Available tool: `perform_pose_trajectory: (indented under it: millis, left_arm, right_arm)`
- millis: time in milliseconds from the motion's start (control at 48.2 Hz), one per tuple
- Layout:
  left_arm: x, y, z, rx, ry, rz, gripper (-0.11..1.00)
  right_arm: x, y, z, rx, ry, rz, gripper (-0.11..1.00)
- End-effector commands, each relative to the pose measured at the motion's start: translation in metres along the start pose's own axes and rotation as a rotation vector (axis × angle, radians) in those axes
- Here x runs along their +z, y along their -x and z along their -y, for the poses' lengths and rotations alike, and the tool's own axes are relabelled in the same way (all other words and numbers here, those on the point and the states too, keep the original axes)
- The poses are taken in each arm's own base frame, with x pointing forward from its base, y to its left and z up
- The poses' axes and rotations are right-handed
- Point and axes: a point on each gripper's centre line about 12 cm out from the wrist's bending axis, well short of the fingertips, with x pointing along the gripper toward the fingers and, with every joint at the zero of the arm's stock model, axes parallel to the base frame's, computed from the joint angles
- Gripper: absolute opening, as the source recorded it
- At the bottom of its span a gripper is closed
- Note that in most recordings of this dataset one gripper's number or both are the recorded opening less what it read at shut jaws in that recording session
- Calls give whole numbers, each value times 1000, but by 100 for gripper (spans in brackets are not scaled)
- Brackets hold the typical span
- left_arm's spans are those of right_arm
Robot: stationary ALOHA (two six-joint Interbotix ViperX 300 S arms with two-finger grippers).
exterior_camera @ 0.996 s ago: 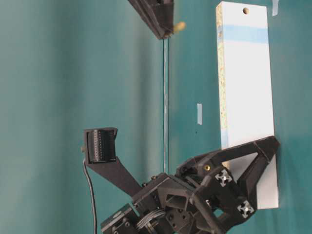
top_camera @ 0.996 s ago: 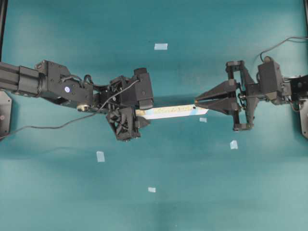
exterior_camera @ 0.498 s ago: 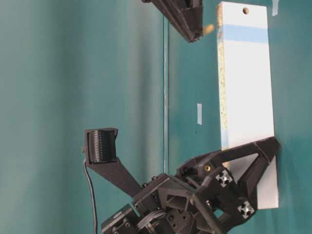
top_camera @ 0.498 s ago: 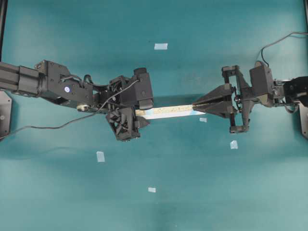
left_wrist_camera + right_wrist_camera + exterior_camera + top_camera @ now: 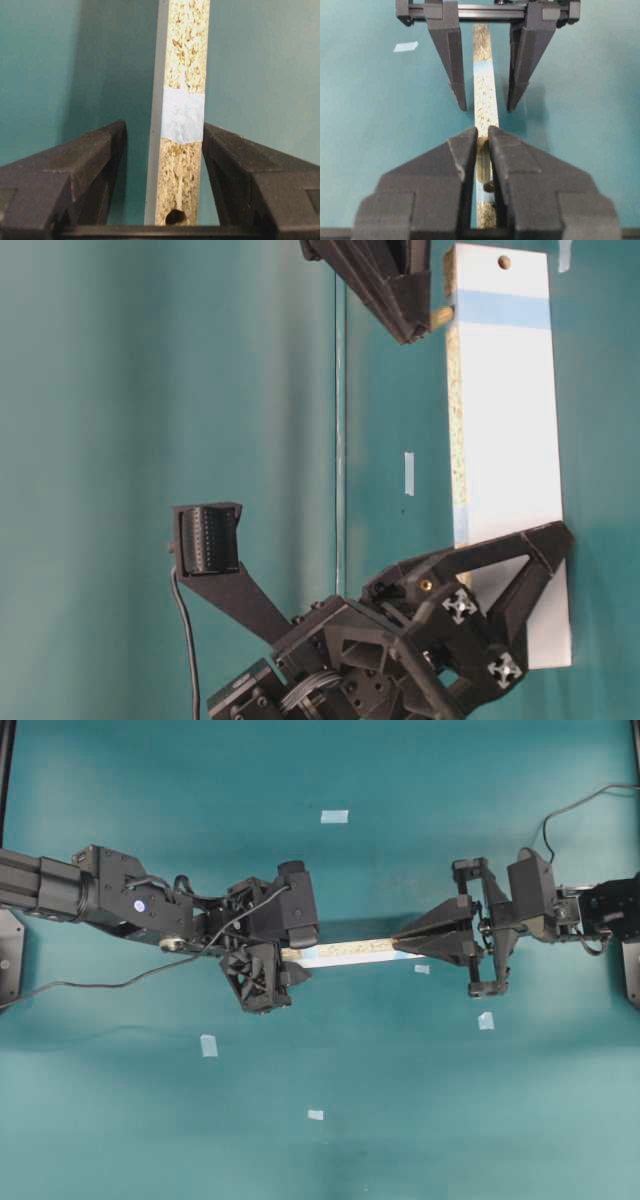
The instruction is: Move the wooden board into place and insert the rod into its hole.
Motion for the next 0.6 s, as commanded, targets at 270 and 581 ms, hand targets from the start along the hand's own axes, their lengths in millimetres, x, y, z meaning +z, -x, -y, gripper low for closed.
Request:
perform_pose_trajectory:
  millis: [270, 581]
  left_arm:
    - [12, 11, 3, -8, 2, 45, 61]
    - [12, 11, 3, -9, 1, 47, 61]
  right_arm:
    - [2, 0, 2, -18, 31, 9, 10]
    - [-1, 2, 3, -32, 34, -11, 10]
